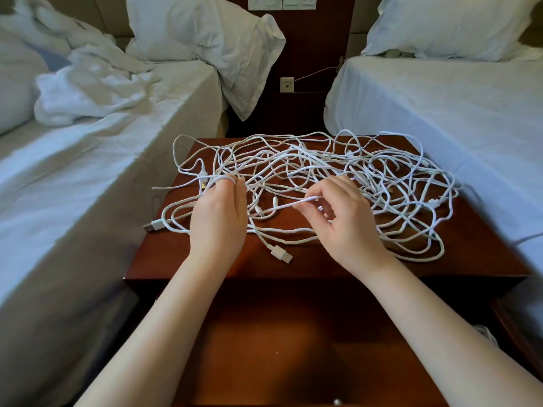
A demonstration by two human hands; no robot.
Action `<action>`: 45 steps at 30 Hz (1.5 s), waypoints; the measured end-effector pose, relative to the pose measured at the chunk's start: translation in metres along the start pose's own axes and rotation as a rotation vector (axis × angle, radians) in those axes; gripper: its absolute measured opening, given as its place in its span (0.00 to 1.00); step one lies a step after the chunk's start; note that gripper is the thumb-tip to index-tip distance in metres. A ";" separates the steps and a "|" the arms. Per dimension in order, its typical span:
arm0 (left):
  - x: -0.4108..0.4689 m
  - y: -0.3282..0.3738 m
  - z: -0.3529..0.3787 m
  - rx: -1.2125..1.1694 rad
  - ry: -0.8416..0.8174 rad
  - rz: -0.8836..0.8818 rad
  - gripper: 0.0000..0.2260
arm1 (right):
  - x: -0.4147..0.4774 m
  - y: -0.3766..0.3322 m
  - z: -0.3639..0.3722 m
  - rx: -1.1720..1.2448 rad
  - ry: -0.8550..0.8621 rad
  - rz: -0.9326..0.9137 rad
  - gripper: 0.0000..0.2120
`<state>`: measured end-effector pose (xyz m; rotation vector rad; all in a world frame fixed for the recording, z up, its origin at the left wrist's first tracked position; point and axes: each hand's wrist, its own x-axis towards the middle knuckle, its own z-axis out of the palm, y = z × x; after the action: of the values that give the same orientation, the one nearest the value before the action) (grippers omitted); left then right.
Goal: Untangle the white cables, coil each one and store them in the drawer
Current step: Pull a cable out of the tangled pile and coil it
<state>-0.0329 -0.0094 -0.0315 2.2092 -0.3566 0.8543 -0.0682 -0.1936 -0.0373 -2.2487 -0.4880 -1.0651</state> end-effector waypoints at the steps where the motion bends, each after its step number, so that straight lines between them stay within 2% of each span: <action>1: -0.002 0.002 0.001 0.004 -0.030 -0.011 0.13 | 0.001 -0.001 -0.001 0.058 0.005 0.031 0.13; 6: -0.006 0.016 0.004 -0.304 -0.227 -0.176 0.17 | 0.004 -0.005 -0.006 0.176 0.077 0.087 0.10; 10: -0.009 0.027 0.001 -0.667 -0.592 -0.292 0.22 | 0.007 0.000 -0.010 0.126 0.124 0.091 0.11; 15: -0.012 0.036 -0.007 -0.961 -0.976 -0.298 0.17 | 0.008 0.006 -0.013 0.074 0.165 0.092 0.12; 19: -0.012 0.040 -0.013 -1.052 -1.180 -0.310 0.16 | 0.008 0.005 -0.011 0.104 0.104 0.086 0.13; 23: -0.011 0.042 -0.018 -1.137 -1.260 -0.258 0.15 | 0.004 0.000 -0.006 0.246 -0.060 0.167 0.14; 27: -0.011 0.049 -0.019 -1.326 -1.184 -0.232 0.15 | -0.004 -0.002 0.000 0.358 -0.291 0.216 0.11; 29: -0.010 0.050 -0.019 -1.426 -1.075 -0.233 0.14 | -0.011 -0.005 0.008 0.269 -0.412 0.155 0.08; 32: -0.005 0.047 -0.019 -1.463 -0.892 -0.273 0.13 | -0.019 -0.013 0.015 0.096 -0.480 0.047 0.07; 34: -0.002 0.043 -0.018 -1.459 -0.741 -0.345 0.13 | -0.015 -0.018 0.013 0.097 -0.515 0.035 0.08; 36: 0.000 0.041 -0.018 -1.445 -0.606 -0.397 0.14 | -0.011 -0.019 0.012 0.096 -0.550 0.026 0.04; 38: 0.001 0.040 -0.019 -1.426 -0.501 -0.429 0.13 | -0.011 -0.019 0.011 0.036 -0.549 0.037 0.10; 41: 0.003 0.041 -0.018 -1.331 -0.324 -0.459 0.15 | -0.011 -0.016 0.010 -0.069 -0.439 0.061 0.10; 43: 0.002 0.041 -0.014 -1.192 -0.224 -0.463 0.18 | -0.012 -0.014 0.012 -0.129 -0.341 0.063 0.11; 45: 0.001 0.036 -0.011 -0.949 -0.138 -0.389 0.19 | -0.012 -0.010 0.015 -0.155 -0.296 0.091 0.13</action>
<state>-0.0550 -0.0264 -0.0057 1.3691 -0.2957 0.2203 -0.0728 -0.1769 -0.0510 -2.5565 -0.4307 -0.7501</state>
